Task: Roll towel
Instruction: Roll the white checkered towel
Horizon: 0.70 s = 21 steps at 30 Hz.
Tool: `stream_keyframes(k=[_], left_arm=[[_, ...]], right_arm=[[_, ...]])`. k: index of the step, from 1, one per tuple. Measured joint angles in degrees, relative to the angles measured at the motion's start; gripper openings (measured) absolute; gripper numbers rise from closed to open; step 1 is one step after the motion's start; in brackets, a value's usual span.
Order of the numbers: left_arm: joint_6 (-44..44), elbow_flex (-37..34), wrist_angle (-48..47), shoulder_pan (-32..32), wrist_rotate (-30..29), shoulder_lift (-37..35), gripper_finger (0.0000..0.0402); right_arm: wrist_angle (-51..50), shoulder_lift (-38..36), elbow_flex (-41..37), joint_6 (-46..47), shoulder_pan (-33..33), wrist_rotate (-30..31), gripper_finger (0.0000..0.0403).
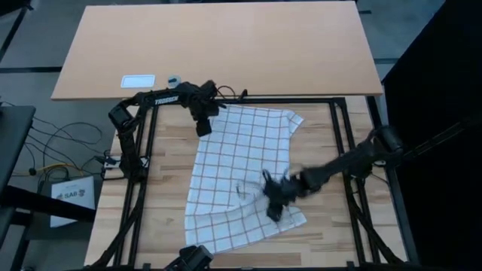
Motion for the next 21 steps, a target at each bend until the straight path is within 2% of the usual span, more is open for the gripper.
stream_keyframes(k=[2,5,9,14,21], left_arm=[[-0.97,-0.15,0.35,0.31,-0.06,0.00,0.0042],[-1.80,-0.15,1.96,-0.66,0.78,0.00,0.0042],[-1.98,-0.34,7.87,-2.08,1.06,0.00,0.0042],[-2.39,-2.30,14.27,-3.55,0.49,0.13,0.0042],[-2.56,-3.76,17.87,-3.26,-0.99,0.13,0.0042]], right_arm=[[0.19,1.21,-0.04,2.07,3.02,-1.21,0.0164],[3.25,2.45,0.09,2.66,4.99,0.24,0.0164],[-0.70,5.50,-0.02,3.96,5.43,1.63,0.0164],[0.48,10.73,0.42,8.87,6.23,4.39,0.0164],[2.68,11.84,1.70,16.72,12.25,4.91,0.0164]])
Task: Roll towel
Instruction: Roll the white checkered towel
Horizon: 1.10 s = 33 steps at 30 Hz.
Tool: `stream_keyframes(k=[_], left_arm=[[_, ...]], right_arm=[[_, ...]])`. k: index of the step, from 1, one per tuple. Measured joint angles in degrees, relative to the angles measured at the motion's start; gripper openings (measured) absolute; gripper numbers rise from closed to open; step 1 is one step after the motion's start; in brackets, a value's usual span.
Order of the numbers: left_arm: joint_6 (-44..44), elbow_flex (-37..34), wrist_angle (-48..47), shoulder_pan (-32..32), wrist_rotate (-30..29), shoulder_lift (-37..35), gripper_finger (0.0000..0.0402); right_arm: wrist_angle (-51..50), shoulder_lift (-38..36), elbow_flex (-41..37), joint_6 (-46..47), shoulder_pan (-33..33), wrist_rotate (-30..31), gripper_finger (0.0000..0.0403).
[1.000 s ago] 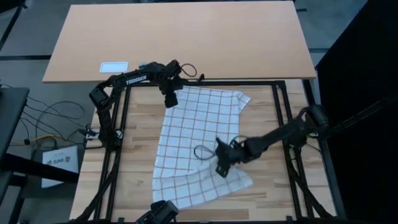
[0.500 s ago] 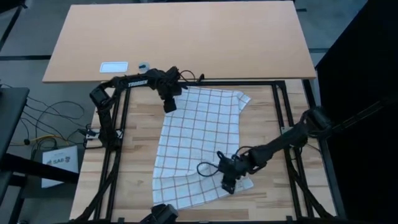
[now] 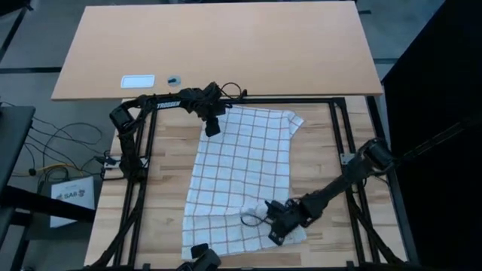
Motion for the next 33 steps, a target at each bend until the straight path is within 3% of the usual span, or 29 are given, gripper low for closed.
stream_keyframes(k=[5,9,15,19,22,28,33], left_arm=[[-0.12,0.00,1.46,0.33,-0.60,0.00,0.0042],[-0.27,0.24,0.18,-0.32,-0.50,0.00,0.0042],[0.78,0.66,-5.78,-3.16,1.50,0.00,0.0042],[0.34,0.66,-12.47,-5.04,1.56,0.00,0.0042],[0.50,0.37,-16.13,-6.26,2.74,-0.02,0.0042],[-1.03,-3.28,-13.08,-6.96,3.69,-0.02,0.0042],[-3.17,-6.07,-12.21,-6.95,4.12,-0.37,0.0042]], right_arm=[[-1.68,0.05,2.89,0.71,3.85,-1.64,0.0164],[-6.81,-0.17,6.97,-3.02,3.18,-1.94,0.0161],[-19.06,-1.47,14.55,-16.41,-3.88,-0.02,0.0151],[-27.08,-3.54,15.25,-23.37,-8.87,7.47,0.0145],[-33.88,-3.45,13.51,-27.53,-15.98,9.48,0.0143],[-24.79,-3.38,4.09,-34.04,-27.99,-0.33,0.0143],[-20.38,-3.65,0.10,-39.85,-34.69,-0.98,0.0143]])
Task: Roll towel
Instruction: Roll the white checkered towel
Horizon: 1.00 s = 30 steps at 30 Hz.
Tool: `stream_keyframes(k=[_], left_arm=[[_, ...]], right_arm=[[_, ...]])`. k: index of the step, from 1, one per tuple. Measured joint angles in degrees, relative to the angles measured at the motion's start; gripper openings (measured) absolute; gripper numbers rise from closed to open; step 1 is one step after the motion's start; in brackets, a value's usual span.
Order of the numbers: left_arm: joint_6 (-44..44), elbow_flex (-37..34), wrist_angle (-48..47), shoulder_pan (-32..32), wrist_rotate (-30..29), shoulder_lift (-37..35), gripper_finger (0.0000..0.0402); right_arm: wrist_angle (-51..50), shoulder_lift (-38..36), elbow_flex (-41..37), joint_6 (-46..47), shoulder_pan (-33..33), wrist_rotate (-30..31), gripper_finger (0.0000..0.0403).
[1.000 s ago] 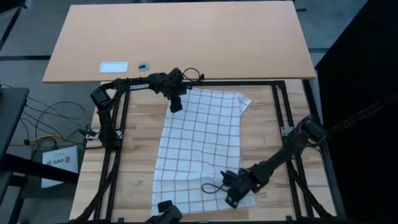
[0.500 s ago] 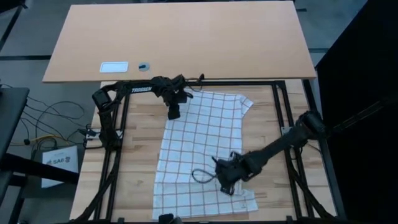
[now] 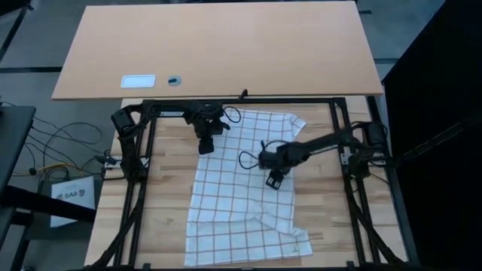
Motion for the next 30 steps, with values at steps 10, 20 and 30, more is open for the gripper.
stream_keyframes(k=[10,20,30], left_arm=[[-3.96,-0.62,0.48,-0.02,0.37,-0.25,0.0042],[-4.18,-0.92,0.92,-0.77,3.02,-5.90,0.0042],[-5.08,-0.81,-1.08,-11.26,12.21,-11.08,0.0063]], right_arm=[[5.64,-0.02,-1.18,-16.21,-15.60,-0.39,0.0143],[-1.54,-12.73,1.54,-24.62,-11.77,-6.56,0.0143],[-9.03,-24.32,1.21,-11.46,2.63,-6.96,0.0163]])
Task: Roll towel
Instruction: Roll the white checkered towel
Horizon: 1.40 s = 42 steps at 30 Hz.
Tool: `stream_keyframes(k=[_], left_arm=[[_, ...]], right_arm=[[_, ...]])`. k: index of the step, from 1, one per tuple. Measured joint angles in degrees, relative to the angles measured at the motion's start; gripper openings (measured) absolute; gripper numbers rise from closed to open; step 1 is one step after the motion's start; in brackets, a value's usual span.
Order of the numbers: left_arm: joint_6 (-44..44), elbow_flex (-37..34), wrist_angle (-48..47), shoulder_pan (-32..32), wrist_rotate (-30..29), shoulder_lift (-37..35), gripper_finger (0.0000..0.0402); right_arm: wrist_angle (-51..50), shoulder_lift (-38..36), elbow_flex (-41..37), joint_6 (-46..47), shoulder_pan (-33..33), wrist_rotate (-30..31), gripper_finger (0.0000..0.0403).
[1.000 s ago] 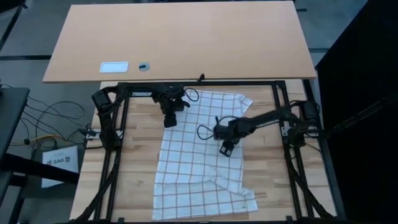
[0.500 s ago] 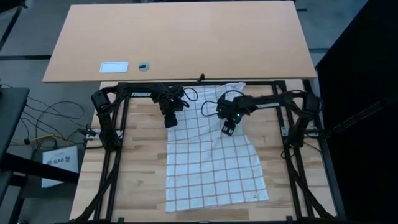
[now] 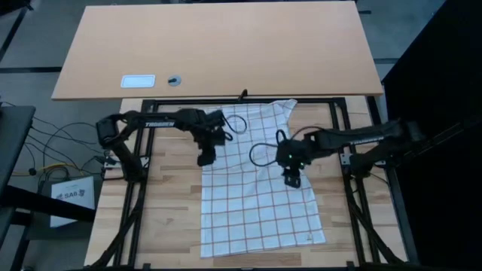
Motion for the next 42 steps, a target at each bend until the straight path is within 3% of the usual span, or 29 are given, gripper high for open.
stream_keyframes(k=[7,12,14,17,22,26,32,37,42], left_arm=[[-7.93,-1.50,12.35,-7.96,1.32,4.25,0.0136],[-11.55,-0.08,23.18,-10.16,0.10,7.42,0.0163],[-9.19,2.52,18.44,-10.67,-0.44,7.71,0.0168],[-6.49,8.51,3.99,-13.61,-4.13,7.15,0.0175],[-7.03,15.84,-11.43,-29.78,-22.85,5.46,0.0176],[-18.27,19.02,-12.14,-41.96,-31.56,5.44,0.0176],[-42.88,20.22,-5.34,-56.03,-35.78,5.76,0.0175],[-54.46,21.07,-3.32,-62.09,-39.27,10.95,0.0175],[-57.72,25.43,-3.02,-64.07,-40.36,17.49,0.0175]], right_arm=[[-2.74,5.38,-0.02,5.53,4.56,-1.51,0.0231],[-2.52,11.28,-0.04,5.04,7.74,-2.82,0.0245],[-2.13,12.15,-0.04,5.86,10.19,-3.07,0.0245],[0.29,12.05,-0.04,8.79,15.80,-3.68,0.0245],[3.04,11.61,0.02,13.26,27.59,-0.78,0.0245],[2.95,11.65,0.00,17.75,37.94,4.43,0.0245],[3.05,11.65,0.00,26.73,47.95,12.16,0.0245],[4.84,12.51,0.02,32.30,50.63,15.14,0.0245],[10.06,16.29,0.02,34.87,52.46,14.86,0.0245]])
